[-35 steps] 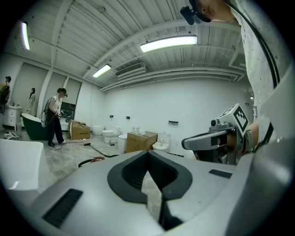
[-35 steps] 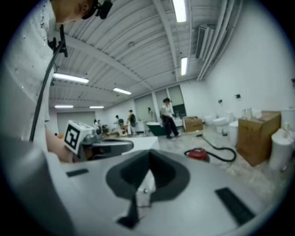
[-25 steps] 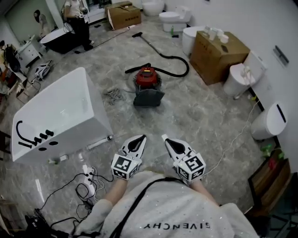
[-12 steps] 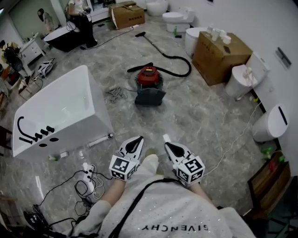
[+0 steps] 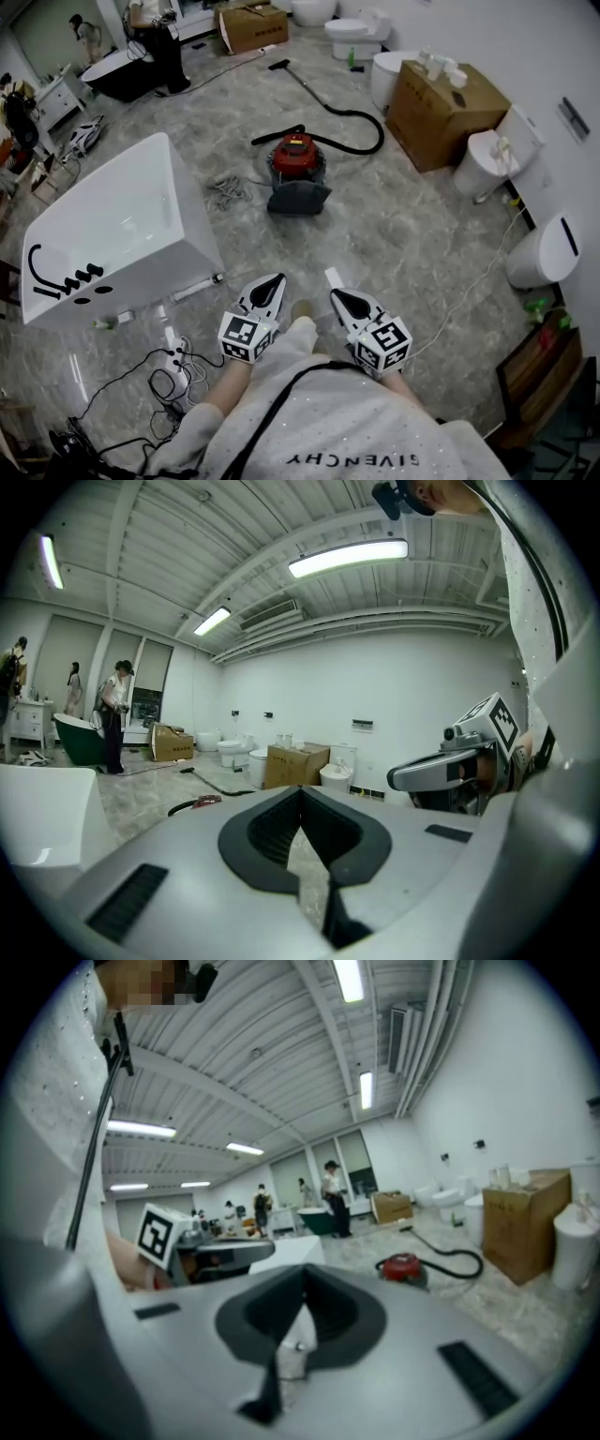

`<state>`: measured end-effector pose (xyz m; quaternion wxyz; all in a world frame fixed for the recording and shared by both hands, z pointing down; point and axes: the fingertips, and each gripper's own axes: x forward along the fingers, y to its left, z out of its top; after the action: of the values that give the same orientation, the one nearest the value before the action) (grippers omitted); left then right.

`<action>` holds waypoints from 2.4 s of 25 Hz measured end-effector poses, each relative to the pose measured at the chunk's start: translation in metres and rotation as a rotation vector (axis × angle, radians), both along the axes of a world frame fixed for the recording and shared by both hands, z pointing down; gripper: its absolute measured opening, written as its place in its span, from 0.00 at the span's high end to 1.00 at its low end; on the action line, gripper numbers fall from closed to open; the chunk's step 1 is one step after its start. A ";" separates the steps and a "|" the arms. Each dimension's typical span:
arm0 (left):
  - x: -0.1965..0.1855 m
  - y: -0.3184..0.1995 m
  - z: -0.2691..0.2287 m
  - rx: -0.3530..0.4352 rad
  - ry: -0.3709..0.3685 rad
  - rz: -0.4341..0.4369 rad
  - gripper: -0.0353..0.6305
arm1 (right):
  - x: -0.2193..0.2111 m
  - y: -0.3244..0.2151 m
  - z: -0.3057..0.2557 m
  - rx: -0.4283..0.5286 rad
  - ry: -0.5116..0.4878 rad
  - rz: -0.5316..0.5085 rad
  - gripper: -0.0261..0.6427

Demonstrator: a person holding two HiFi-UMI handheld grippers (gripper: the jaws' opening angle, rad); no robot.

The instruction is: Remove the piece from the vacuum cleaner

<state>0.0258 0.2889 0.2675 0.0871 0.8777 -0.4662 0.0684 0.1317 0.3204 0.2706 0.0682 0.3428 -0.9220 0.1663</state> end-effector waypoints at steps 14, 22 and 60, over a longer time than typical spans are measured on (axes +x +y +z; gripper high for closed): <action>-0.017 -0.131 0.011 -0.023 0.088 0.004 0.92 | -0.012 -0.116 0.007 -0.013 0.069 0.004 0.94; -0.021 -0.183 0.018 -0.024 0.098 0.041 0.92 | -0.029 -0.168 0.010 -0.019 0.089 0.000 0.94; -0.091 -0.311 0.050 -0.095 0.072 -0.232 0.92 | -0.071 -0.321 0.046 -0.138 0.150 -0.218 0.94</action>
<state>-0.0649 -0.0222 0.3177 0.1528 0.8146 -0.5574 0.0483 0.0609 -0.0003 0.3171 0.1781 0.2466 -0.9325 0.1947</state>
